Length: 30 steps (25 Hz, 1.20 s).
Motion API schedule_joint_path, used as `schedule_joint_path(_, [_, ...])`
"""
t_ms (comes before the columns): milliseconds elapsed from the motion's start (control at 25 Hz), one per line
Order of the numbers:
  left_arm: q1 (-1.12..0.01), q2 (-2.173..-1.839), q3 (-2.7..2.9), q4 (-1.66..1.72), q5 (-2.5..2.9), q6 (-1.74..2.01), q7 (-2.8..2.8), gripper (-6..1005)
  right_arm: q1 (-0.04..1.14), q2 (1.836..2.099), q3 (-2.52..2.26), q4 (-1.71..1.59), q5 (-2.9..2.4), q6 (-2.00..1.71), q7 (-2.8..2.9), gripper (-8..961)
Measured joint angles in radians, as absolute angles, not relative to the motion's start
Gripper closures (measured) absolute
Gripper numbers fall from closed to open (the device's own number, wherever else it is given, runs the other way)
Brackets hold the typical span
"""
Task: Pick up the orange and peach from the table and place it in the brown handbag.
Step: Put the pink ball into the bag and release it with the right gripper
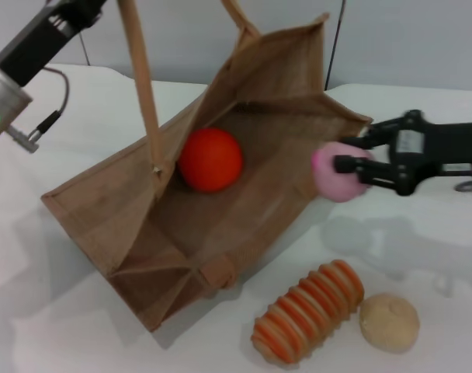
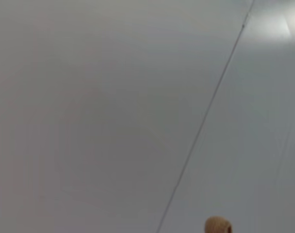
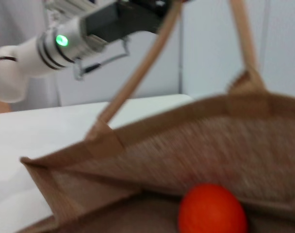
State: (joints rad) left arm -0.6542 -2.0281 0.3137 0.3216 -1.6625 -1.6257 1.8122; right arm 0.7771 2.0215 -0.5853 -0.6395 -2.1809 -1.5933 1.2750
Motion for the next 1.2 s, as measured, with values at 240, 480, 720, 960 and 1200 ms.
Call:
schedule_joint_path(240, [-0.702,-2.030,0.339,0.315,-1.628,-1.650,1.794,756,0.942,2.024,-0.683,-0.445,-2.180,-1.431,1.221,680])
schedule_joint_path(480, [-0.741,-2.028,0.353,0.308,-1.595,-1.725,1.761,751,1.092,2.033,-0.737,-0.263,-2.174,-1.199,1.176,681])
schedule_joint_path(720, [-0.744,-2.026,0.345,0.308,-1.598,-1.779,1.741,747,1.128,2.036,-0.738,-0.190,-2.087,-1.005,1.121,683])
schedule_joint_path(960, [-0.714,-2.023,0.337,0.310,-1.627,-1.788,1.740,743,1.090,2.036,-0.731,-0.133,-1.899,-0.966,0.859,692])
schedule_joint_path(1200, [-0.689,-2.020,0.332,0.317,-1.639,-1.794,1.744,738,1.057,2.035,-0.730,-0.107,-1.812,-0.973,0.723,606])
